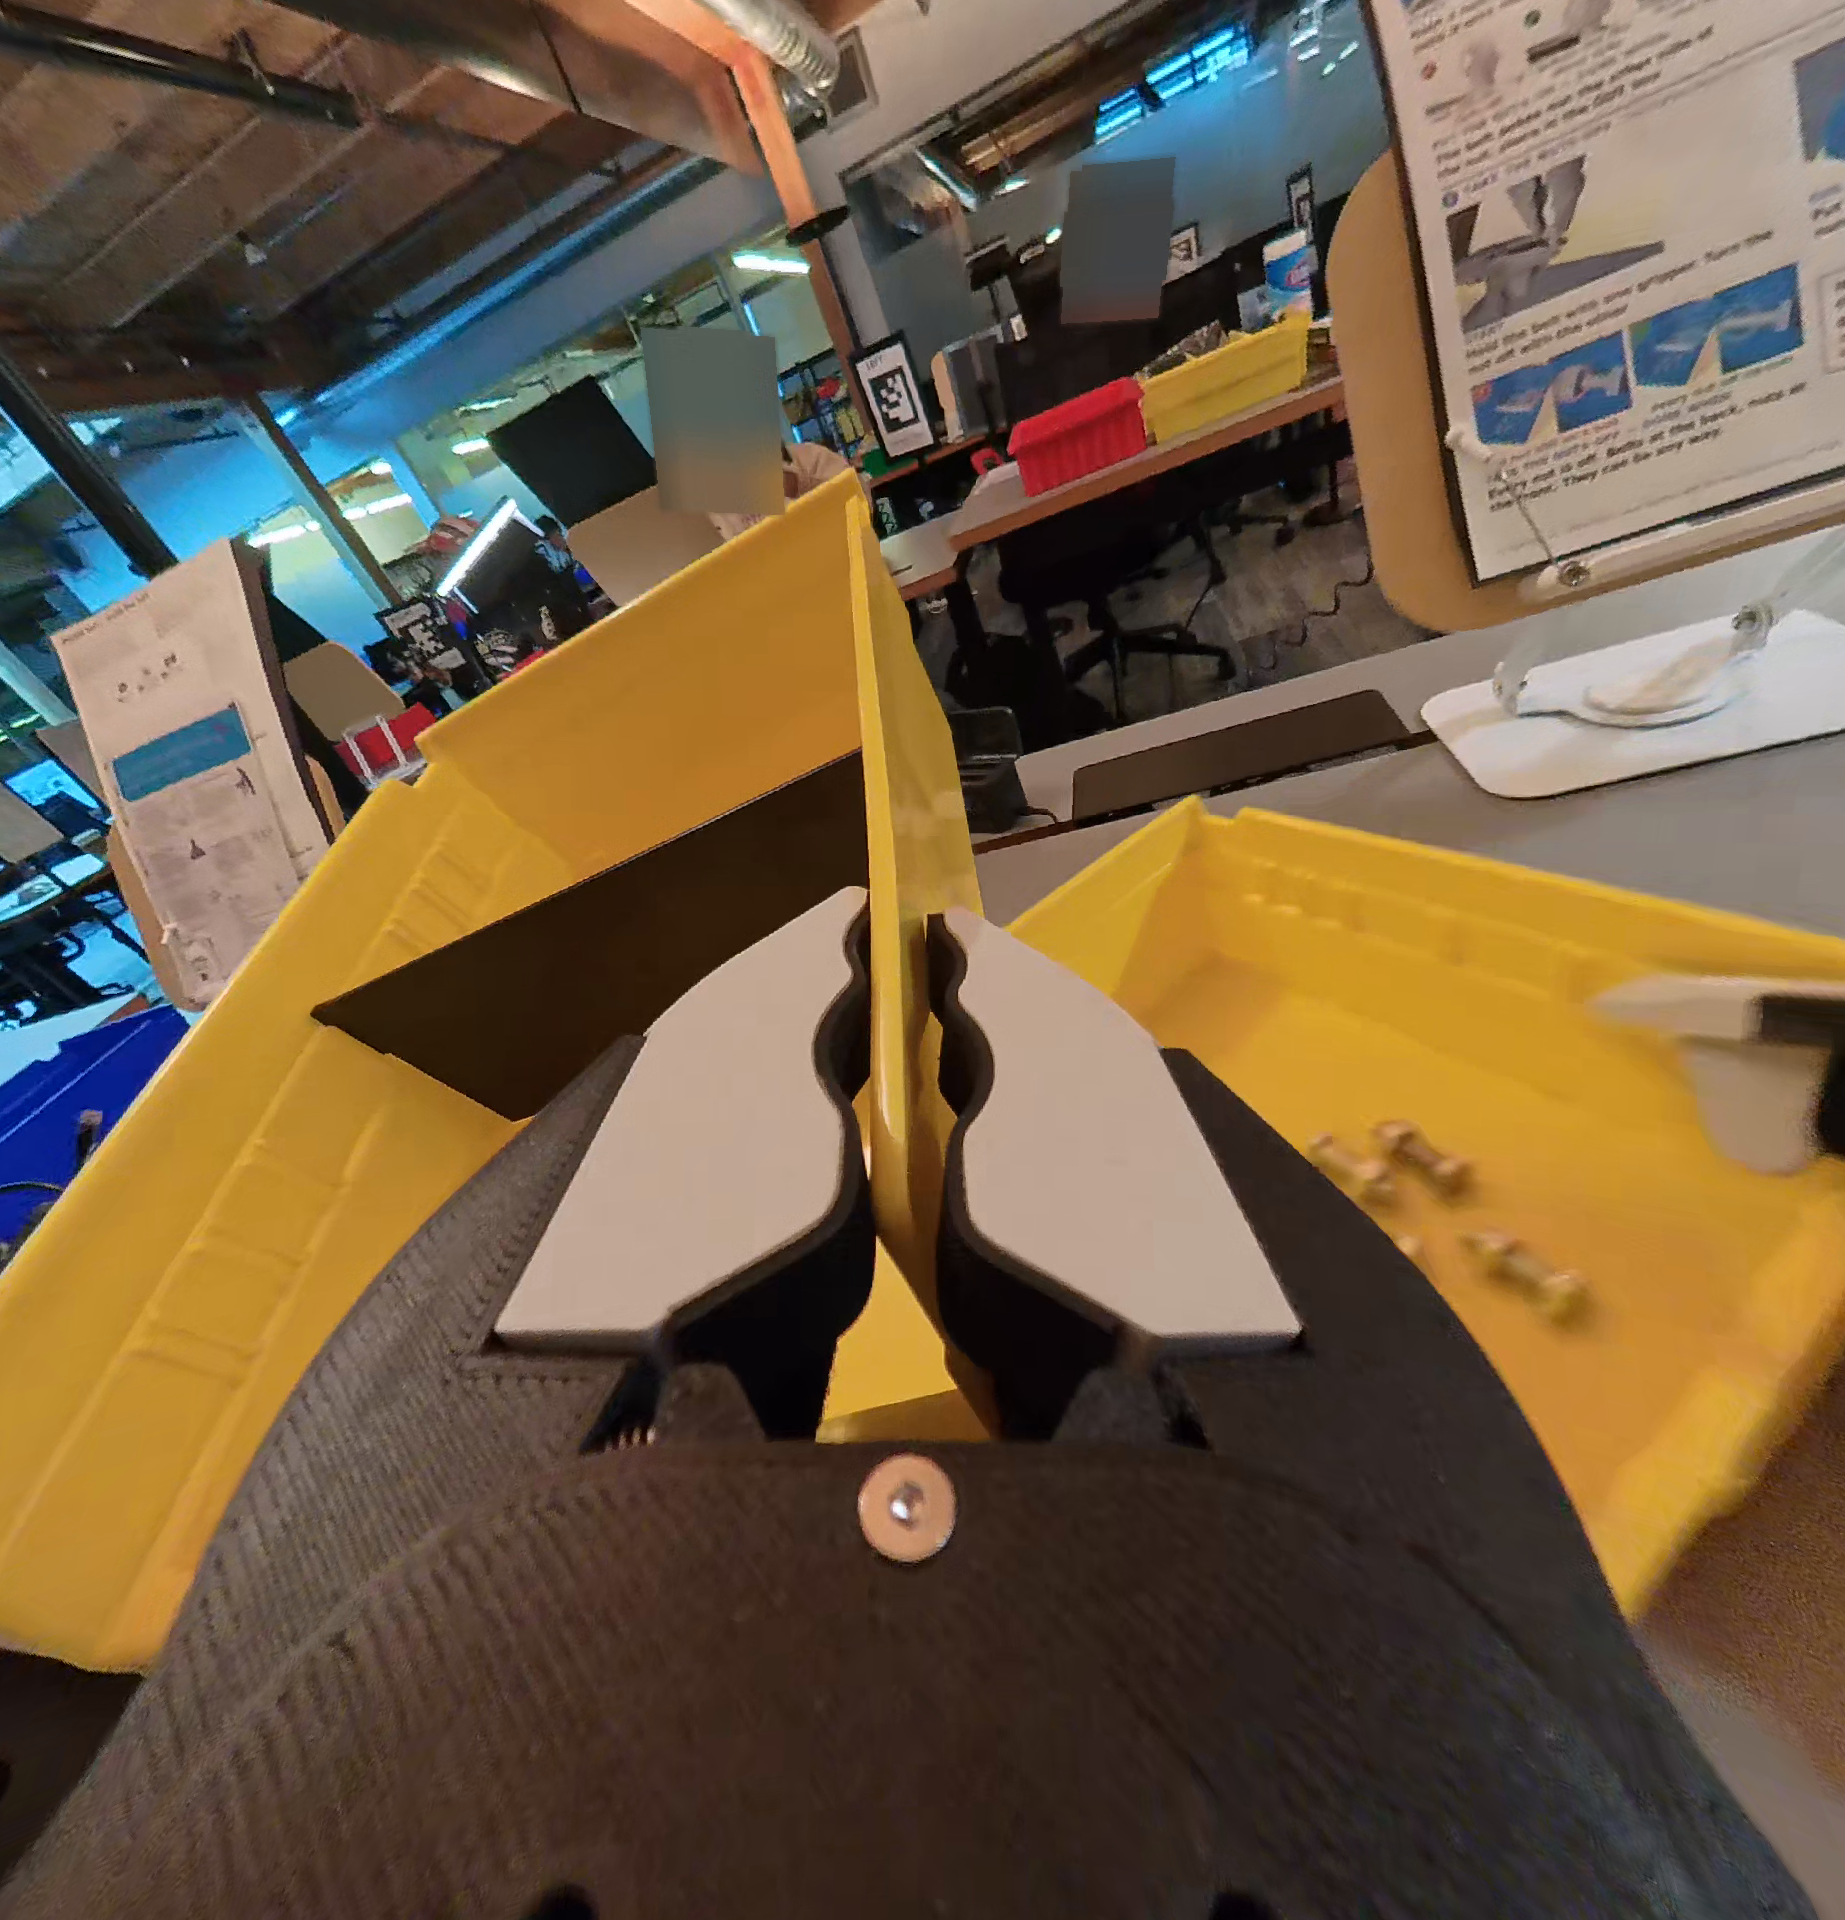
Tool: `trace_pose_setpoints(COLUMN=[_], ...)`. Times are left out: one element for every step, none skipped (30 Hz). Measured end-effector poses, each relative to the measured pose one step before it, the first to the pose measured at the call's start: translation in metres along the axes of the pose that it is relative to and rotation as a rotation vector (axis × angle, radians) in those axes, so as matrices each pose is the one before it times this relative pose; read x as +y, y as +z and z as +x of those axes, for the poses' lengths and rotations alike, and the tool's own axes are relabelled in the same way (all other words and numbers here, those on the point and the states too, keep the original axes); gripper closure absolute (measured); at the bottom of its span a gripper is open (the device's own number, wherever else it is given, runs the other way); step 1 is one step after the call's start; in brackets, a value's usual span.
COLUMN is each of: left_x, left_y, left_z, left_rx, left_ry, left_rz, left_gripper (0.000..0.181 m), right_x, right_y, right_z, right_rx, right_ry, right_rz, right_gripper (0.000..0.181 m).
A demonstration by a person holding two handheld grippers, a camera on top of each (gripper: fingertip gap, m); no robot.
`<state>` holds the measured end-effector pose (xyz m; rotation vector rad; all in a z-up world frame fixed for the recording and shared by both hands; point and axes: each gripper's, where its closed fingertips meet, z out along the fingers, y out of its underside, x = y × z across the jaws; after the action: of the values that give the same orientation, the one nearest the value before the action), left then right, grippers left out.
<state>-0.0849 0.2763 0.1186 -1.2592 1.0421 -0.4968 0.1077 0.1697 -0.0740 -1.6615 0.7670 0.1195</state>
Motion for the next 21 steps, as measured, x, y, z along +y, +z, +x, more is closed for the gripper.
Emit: trace_pose_setpoints(left_x=[-0.00296, -0.00251, -0.0022, -0.00177, -0.00172, -0.00165, -0.00145, -0.00126, -0.00088, -0.00095, -0.00092, -0.00081, -0.00078, -0.00098, -0.00161, -0.002, -0.00252, -0.00289, -0.0033, -0.00371, -0.00384], left_y=[-0.00183, -0.00157, -0.00146, -0.00133, -0.00138, -0.00149, -0.00149, -0.00135, -0.00107, -0.00068, -0.00047, -0.00021, -0.00003, -0.00007, -0.00009, -0.00015, 0.00005, 0.00017, 0.00056, 0.00086, 0.0013], left_z=[0.00082, 0.00041, 0.00008, -0.0003, -0.00075, -0.00087, -0.00095, -0.00075, -0.00079, -0.00045, 0.00005, 0.00112, 0.00208, 0.00288, 0.00403, 0.00502, 0.00621, 0.00769, 0.00907, 0.01057, 0.01211], left_rx=[0.0011, 0.0013, 0.0018, 0.0029, 0.0019, 0.0019, 0.0028, 0.0028, 0.0021, 0.002, 0.0021, 0.0044, 0.0077, 0.0095, 0.0131, 0.0151, 0.0175, 0.0212, 0.0248, 0.029, 0.0322], left_ry=[0.0007, 0.0011, 0.0004, -0.0029, -0.0038, -0.006, -0.0071, -0.0042, -0.0037, -0.0055, -0.0035, 0.0004, 0.0046, 0.0058, 0.0029, 0.0002, -0.003, -0.0034, -0.0017, -0.0018, -0.0022], left_rz=[0.004, 0.0041, 0.0054, 0.006, 0.0066, 0.006, 0.0051, 0.0048, 0.0048, 0.0055, 0.0051, 0.0039, 0.0031, 0.0028, 0.0037, 0.0052, 0.0073, 0.0084, 0.0073, 0.0079, 0.0093], left_gripper=[0.173, 0.174, 0.174, 0.174, 0.173, 0.173, 0.173, 0.173, 0.173, 0.174, 0.174, 0.174, 0.174, 0.174, 0.174, 0.174, 0.174, 0.174, 0.174, 0.174, 0.174], right_x=[0.00511, 0.00539, 0.00577, 0.00602, 0.00651, 0.00629, 0.00394, 0.00152, -0.00033, -0.00119, -0.00121, -0.00089, -0.00041, 0.00004, 0.00027, 0.00063, 0.00139, 0.00233, 0.00261, 0.0026, 0.00259], right_y=[0.0094, 0.00939, 0.00931, 0.00909, 0.00885, 0.00822, 0.00622, 0.00317, 0.00003, -0.00328, -0.00636, -0.00918, -0.01212, -0.0147, -0.01711, -0.01922, -0.02064, -0.02203, -0.02289, -0.02321, -0.02329], right_z=[-0.01898, -0.01958, -0.01941, -0.01947, -0.01923, -0.01957, -0.01922, -0.01498, -0.0103, -0.00709, -0.0027, 0.00039, 0.00225, 0.00422, 0.00561, 0.00722, 0.00901, 0.01106, 0.01284, 0.01369, 0.0145], right_rx=[-0.0269, -0.0302, -0.0291, -0.0359, -0.046, -0.0606, -0.072, -0.0571, -0.0394, -0.0317, -0.0154, -0.0059, -0.003, 0.0017, 0.0044, 0.009, 0.0164, 0.0261, 0.0346, 0.036, 0.0391], right_ry=[0.0127, 0.003, -0.0106, -0.026, -0.0355, -0.0364, -0.0351, -0.0439, -0.0472, -0.0427, -0.0365, -0.0308, -0.0272, -0.0241, -0.0231, -0.0236, -0.0252, -0.0266, -0.0267, -0.023, -0.0152], right_rz=[0.0092, 0.0057, 0.0006, -0.0062, -0.012, -0.0157, -0.0098, -0.0002, 0.0059, 0.009, 0.0072, 0.0035, -0.0014, -0.0039, -0.0045, -0.0055, -0.0099, -0.0144, -0.014, -0.0117, -0.0108], right_gripper=[0.151, 0.141, 0.132, 0.122, 0.116, 0.111, 0.103, 0.099, 0.098, 0.096, 0.095, 0.095, 0.096, 0.097, 0.098, 0.1, 0.101, 0.102, 0.104, 0.104, 0.104])
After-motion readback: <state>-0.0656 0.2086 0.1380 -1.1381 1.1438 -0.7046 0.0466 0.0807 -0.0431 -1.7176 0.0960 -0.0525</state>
